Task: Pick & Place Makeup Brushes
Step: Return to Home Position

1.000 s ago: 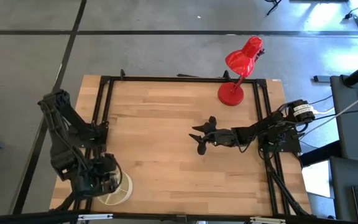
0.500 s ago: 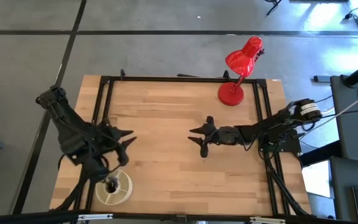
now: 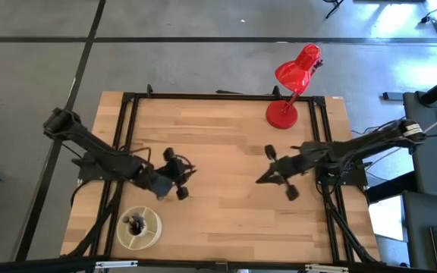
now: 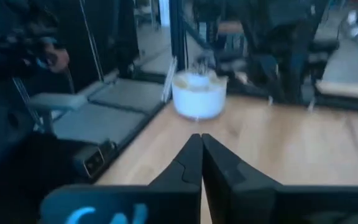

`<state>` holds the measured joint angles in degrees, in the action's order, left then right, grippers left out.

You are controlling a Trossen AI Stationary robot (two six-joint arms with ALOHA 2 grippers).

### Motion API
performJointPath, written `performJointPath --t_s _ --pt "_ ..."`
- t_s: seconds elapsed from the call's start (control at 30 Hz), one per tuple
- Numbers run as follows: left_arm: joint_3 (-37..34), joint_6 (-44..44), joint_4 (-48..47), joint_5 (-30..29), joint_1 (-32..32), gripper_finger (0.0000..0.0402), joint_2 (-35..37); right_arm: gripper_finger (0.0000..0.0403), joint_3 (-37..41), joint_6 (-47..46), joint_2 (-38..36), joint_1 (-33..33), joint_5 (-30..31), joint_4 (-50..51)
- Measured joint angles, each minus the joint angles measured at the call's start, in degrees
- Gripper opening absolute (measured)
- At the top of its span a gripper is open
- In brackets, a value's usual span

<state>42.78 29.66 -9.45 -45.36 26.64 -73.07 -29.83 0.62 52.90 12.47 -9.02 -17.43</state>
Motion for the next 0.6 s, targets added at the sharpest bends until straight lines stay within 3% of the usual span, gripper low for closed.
performJointPath --t_s 0.23,0.4,0.6 --pt "-6.9 -18.8 21.2 2.3 -7.4 0.0061 1.3 0.0003 7.4 1.6 -17.2 -1.9 3.0 4.1" --pt "-17.8 -20.8 38.2 7.1 -11.7 0.0061 4.6 0.0002 13.0 -1.5 -26.8 -4.8 3.1 3.8" --pt "-27.6 -23.8 56.9 12.7 -14.2 0.0061 8.8 0.0001 16.9 -3.5 -31.2 -6.7 0.8 2.3"
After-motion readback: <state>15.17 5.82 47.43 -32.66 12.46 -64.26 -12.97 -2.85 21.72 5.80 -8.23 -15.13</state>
